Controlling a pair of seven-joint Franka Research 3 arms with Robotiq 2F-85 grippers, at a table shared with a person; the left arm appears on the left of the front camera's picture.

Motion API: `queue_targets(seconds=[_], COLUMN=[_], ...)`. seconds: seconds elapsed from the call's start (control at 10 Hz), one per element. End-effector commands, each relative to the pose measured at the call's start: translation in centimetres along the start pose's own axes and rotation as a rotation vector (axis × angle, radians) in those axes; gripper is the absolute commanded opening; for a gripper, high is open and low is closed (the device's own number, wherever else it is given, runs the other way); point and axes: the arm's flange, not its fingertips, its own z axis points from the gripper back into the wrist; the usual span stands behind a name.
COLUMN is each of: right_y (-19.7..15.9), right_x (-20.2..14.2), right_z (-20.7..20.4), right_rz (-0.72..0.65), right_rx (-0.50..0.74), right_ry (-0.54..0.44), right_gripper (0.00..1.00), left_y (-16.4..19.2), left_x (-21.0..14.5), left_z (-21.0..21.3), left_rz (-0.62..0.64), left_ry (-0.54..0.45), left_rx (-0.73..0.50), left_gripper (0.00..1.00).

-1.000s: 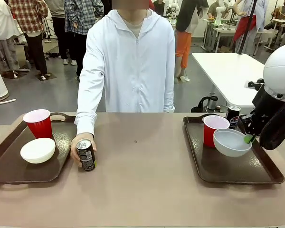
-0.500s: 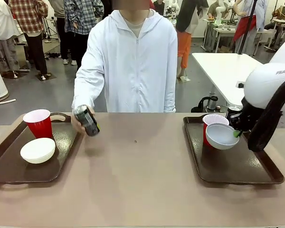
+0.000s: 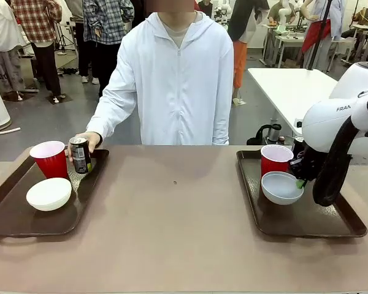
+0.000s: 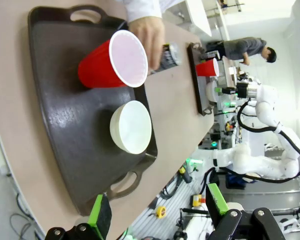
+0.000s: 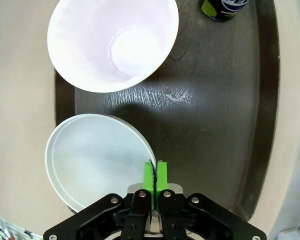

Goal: Prepare tableware on both trays.
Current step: Pick up a Picnic Bowl from the table and place it on a Handle tray.

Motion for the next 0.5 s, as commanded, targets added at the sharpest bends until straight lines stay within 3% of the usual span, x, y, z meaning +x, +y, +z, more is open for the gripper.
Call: queue_targets(seconds=[0.0, 0.2, 0.3, 0.4], right_y=[-0.1, 0.2, 0.0, 0.0], right_x=[-4.2, -4.4, 0.0, 0.0], right_z=[-1.9, -1.9, -0.4, -0.4], right_rz=[-0.010, -0.013, 0.006, 0.006], right_rx=[-0.037, -0.029, -0.008, -0.008], right_ry=[0.005, 0.015, 0.010, 0.010], right_gripper=[0.00, 0.00, 0.00, 0.00], left_y=[-0.2, -0.2, -0.2, -0.2], left_x=[-0.3, -0.3, -0.3, -0.3], left_z=[-0.1, -0.1, -0.1, -0.1], left_rz=[0.013, 0.013, 0.013, 0.013], left_ry=[-0.002, -0.002, -0.002, -0.002], left_rx=[0.015, 0.015, 0.015, 0.015], left_gripper=[1.00, 1.00, 1.00, 1.00])
